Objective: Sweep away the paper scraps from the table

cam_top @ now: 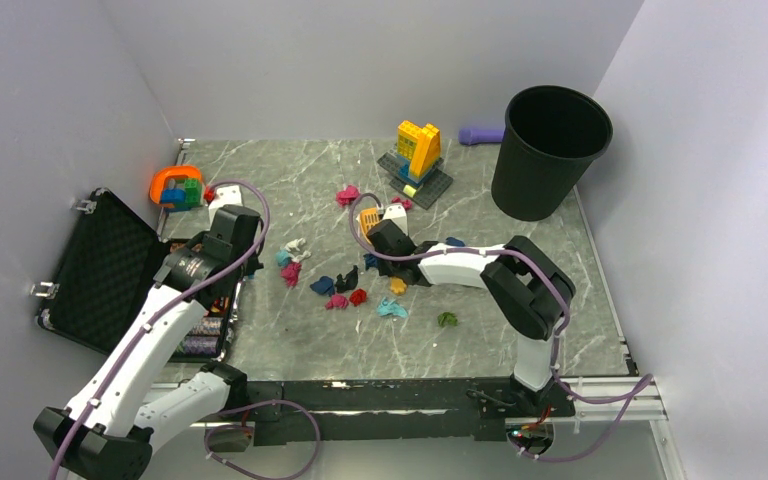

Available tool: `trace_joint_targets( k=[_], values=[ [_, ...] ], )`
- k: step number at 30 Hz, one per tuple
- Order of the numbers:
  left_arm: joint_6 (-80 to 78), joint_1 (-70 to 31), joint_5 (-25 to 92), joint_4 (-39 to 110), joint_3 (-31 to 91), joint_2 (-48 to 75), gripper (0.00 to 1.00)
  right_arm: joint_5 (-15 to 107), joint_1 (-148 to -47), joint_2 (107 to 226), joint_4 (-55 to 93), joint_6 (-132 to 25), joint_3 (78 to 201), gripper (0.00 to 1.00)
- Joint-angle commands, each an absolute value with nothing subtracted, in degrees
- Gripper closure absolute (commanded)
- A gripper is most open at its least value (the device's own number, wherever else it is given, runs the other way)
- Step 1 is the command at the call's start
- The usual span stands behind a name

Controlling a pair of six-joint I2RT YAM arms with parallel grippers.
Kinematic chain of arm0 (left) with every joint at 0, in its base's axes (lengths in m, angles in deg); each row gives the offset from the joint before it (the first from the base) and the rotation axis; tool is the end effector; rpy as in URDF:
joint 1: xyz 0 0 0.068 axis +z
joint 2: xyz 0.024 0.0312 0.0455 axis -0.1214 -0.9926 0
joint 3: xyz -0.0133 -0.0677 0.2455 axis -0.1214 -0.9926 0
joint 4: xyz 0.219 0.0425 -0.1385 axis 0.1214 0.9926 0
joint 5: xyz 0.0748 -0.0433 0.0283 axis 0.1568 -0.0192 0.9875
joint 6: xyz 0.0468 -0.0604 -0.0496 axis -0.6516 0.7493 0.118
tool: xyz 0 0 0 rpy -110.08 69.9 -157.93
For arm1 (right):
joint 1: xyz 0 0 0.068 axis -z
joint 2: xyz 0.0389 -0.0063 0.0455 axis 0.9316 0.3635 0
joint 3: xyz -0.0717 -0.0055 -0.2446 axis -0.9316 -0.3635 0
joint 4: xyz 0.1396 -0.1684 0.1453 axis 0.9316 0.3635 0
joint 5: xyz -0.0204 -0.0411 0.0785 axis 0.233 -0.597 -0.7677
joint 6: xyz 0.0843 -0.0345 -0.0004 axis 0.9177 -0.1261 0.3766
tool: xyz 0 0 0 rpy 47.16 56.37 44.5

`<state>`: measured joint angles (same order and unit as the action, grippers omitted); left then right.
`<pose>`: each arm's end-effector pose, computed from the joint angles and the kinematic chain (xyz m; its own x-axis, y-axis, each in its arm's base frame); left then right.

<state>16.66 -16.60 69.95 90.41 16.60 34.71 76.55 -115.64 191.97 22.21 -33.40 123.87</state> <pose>0.2118 -0.0503 0.2828 -0.6250 -0.2012 -0.7542 -0.2827 0.9590 -0.0215 0.2948 0.2699 0.0948 -0.6984 -0.1411 -0.7016 -0.2184 0.9756 0.0212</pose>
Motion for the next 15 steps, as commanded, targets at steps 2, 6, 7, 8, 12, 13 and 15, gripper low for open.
trace_joint_targets(
  k=[2, 6, 7, 8, 12, 13, 15],
  values=[
    [15.6, -16.4, 69.5, 87.8, 16.5, 35.8, 1.0, 77.2, -115.7, 194.0, 22.3, -33.5, 123.9, 0.59],
    [15.7, -16.4, 69.3, 88.0, 16.7, 35.1, 1.0, 77.3, -115.6, 195.6, 23.8, -33.9, 125.9, 0.64],
    [15.8, -16.4, 69.2, 87.9, 16.6, 35.1, 1.0, 77.5, -115.6, 195.8, 24.1, -33.9, 126.5, 0.66],
    [15.8, -16.4, 69.1, 87.8, 16.5, 35.1, 1.0, 77.8, -115.6, 196.0, 24.4, -33.8, 126.7, 0.7],
    [15.5, -16.4, 68.5, 86.8, 15.7, 34.8, 1.0, 77.9, -115.7, 194.2, 24.9, -33.9, 127.0, 0.98],
    [15.2, -16.4, 68.0, 86.2, 15.3, 34.3, 1.0, 78.0, -115.7, 193.5, 25.3, -34.4, 127.2, 0.98],
    [14.8, -16.4, 66.7, 86.0, 15.1, 32.5, 1.0, 78.5, -115.7, 192.2, 26.6, -35.3, 128.1, 0.99]
  ],
)
